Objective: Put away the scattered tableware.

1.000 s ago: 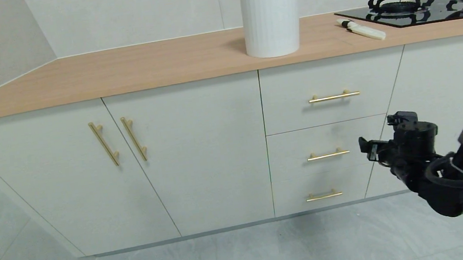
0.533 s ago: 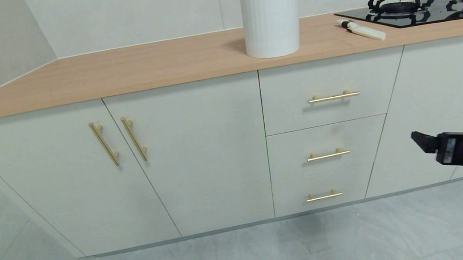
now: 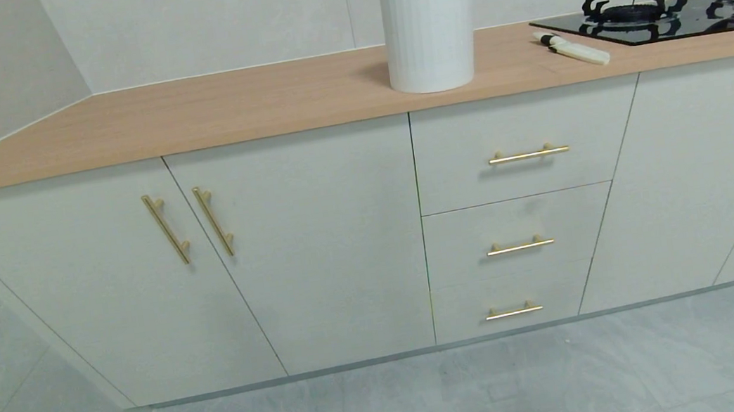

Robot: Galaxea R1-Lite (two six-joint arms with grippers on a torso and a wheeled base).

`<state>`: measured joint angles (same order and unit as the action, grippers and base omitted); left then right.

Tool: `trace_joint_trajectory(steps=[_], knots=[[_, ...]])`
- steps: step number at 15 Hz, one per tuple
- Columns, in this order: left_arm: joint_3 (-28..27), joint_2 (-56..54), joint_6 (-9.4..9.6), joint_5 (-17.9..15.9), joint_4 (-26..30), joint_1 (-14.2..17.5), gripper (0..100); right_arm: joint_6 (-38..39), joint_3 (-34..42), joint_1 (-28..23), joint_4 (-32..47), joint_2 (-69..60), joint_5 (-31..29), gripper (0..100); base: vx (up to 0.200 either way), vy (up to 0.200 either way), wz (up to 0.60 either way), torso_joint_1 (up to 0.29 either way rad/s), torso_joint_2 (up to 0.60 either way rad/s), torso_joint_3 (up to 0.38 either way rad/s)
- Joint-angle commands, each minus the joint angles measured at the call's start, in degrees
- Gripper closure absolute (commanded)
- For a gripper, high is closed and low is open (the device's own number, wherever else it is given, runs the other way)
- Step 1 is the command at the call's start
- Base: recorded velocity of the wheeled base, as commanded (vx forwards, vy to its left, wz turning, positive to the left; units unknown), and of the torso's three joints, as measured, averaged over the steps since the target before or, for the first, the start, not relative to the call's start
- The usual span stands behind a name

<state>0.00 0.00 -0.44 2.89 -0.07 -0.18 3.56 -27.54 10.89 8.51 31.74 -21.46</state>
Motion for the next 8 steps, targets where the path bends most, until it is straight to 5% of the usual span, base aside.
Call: trace_joint_trajectory(steps=[1, 3, 8], knots=[[0.00, 0.00, 0.00, 0.01, -0.01, 0.01, 0, -2.77, -0.67, -4.38, 6.43, -15.92, -0.61, 0, 0.000, 0.000, 0.00, 0.000, 0.00, 0.000], [0.00, 0.00, -0.09, 0.01, -0.01, 0.01, 0, -4.61, 0.91, -11.33, 8.54, -23.13, -0.17, 0, 0.000, 0.000, 0.00, 0.000, 0.00, 0.000], [0.00, 0.00, 0.00, 0.01, -0.01, 0.01, 0, -5.49, 7.41, -11.24, 8.45, -31.74, 12.05, 0, 0.000, 0.000, 0.00, 0.000, 0.00, 0.000]])
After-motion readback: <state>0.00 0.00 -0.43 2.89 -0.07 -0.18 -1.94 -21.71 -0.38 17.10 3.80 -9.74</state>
